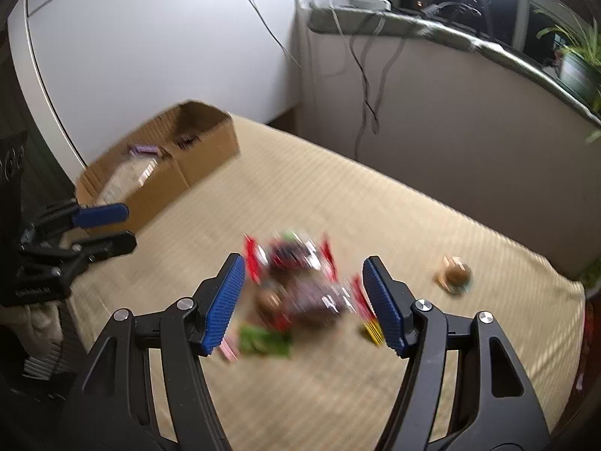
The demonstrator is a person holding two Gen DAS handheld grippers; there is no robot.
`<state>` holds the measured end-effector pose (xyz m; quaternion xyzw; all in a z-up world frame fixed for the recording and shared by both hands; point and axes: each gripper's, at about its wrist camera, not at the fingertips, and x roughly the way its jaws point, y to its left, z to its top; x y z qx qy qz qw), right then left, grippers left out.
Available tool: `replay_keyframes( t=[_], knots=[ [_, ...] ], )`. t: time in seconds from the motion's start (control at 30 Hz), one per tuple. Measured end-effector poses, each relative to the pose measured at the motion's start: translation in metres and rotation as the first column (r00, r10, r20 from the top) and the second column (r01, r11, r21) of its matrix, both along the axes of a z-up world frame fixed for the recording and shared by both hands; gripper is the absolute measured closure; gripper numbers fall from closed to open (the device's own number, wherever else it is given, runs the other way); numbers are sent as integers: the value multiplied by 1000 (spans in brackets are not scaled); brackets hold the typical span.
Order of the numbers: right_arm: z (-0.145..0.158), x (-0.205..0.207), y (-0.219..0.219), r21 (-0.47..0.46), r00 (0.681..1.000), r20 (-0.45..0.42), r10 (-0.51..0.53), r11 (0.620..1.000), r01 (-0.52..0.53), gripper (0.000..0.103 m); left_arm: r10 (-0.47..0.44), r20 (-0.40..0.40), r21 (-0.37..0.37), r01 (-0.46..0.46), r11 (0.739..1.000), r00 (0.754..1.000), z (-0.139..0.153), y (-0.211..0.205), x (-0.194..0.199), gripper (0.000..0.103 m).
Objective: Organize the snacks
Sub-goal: 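Move both grippers back over the remaining snacks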
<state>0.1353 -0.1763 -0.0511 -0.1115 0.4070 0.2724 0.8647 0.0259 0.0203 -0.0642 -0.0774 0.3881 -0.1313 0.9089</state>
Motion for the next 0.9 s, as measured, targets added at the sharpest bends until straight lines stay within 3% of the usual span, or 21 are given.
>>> replay_keyframes(
  t=[0.27,0.47,0.9],
  knots=[
    [-35,-6,-49,-64,997,-46,-68,996,65,35,-122,-67,-8,122,993,990,-22,-47,-4,56],
    [-52,13,-66,-23,984,-117,-134,991,132,35,-178,-110,17,180,983,978,-36,-68,-1,62],
    [-75,41,-65,-24,958,-160,-237,971,236,40,-226,-120,190,246,951,967,-55,-103,7,66]
  ],
)
